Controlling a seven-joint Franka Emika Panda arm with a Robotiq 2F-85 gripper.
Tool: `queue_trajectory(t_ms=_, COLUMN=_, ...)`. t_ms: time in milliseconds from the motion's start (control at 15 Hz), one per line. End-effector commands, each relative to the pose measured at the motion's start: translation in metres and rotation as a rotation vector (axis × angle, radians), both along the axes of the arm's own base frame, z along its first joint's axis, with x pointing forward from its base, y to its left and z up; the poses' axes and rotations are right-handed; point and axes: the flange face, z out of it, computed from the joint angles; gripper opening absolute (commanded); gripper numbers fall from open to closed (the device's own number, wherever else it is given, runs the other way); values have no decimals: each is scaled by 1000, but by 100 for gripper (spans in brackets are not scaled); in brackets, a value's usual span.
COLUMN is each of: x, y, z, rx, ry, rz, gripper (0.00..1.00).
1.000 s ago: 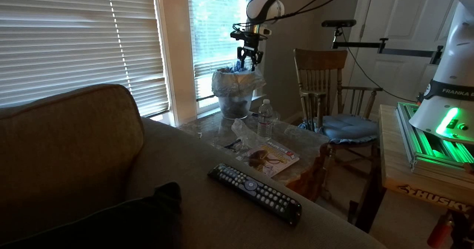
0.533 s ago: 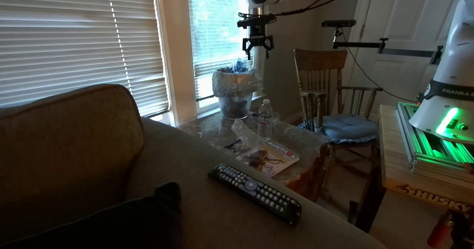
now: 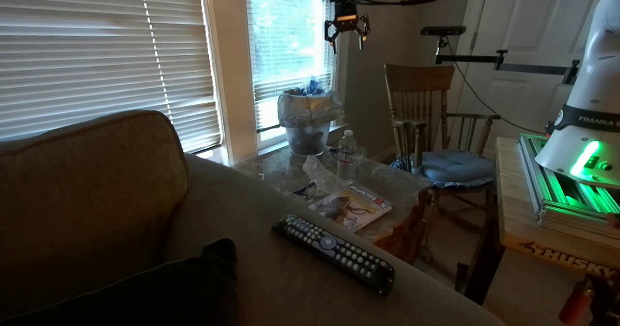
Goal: Move the bin to the right.
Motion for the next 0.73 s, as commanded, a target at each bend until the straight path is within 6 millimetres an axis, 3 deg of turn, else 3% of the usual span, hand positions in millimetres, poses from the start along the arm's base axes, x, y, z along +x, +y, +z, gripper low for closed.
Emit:
queue_trajectory(t_ms=0, x=-32, y=28, z=23, rx=-61, ry=-16, rz=190, gripper=100)
queue_trajectory(t_ms=267, x=-51, y=65, z=38, rx=-77, ry=-48, rz=389, gripper=100)
queue_trajectory(t_ms=333, x=-32, y=53, z=34, rx=-61, ry=-26, rz=294, gripper=100)
queue_trajectory(t_ms=467, x=-40, y=66, z=38, rx=-57, ry=-35, rz=345, gripper=100)
queue_trajectory(t_ms=667, x=-43, y=66, z=38, rx=-56, ry=-36, rz=360, gripper=100)
